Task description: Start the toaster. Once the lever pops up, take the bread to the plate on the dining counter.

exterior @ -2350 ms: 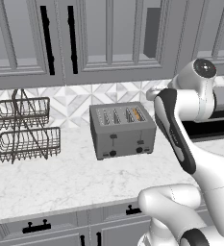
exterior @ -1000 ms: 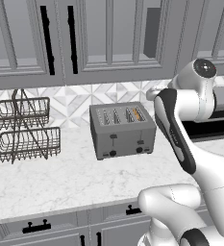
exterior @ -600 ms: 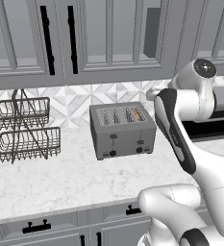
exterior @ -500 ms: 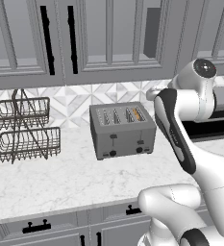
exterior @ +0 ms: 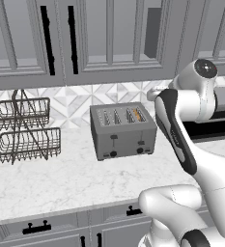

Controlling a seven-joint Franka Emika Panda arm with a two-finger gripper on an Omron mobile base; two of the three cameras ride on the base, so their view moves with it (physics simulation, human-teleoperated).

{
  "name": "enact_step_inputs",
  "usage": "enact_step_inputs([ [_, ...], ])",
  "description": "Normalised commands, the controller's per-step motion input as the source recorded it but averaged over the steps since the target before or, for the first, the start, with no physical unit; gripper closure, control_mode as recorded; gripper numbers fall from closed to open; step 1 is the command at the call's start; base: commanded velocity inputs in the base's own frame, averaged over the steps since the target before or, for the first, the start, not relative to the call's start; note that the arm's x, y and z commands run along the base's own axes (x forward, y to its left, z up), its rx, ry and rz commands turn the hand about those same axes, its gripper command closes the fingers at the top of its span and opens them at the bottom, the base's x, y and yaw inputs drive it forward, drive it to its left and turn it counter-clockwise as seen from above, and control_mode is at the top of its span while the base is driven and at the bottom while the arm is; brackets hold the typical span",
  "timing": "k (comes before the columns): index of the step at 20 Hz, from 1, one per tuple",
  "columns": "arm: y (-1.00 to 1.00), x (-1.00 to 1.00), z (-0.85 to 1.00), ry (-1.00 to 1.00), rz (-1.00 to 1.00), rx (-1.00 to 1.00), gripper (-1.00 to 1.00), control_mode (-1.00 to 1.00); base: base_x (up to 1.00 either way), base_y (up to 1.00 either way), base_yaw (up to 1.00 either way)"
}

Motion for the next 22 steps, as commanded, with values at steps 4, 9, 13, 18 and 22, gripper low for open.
enact_step_inputs([
  [4,0.00,0.00,0.00,0.00,0.00,0.00,-1.00,-1.00,0.00,0.00,0.00],
  [9,0.00,0.00,0.00,0.00,0.00,0.00,-1.00,-1.00,0.00,0.00,0.00],
  [13,0.00,0.00,0.00,0.00,0.00,0.00,-1.00,-1.00,0.00,0.00,0.00],
  [18,0.00,0.00,0.00,0.00,0.00,0.00,-1.00,-1.00,0.00,0.00,0.00],
  [22,0.00,0.00,0.00,0.00,0.00,0.00,-1.00,-1.00,0.00,0.00,0.00],
])
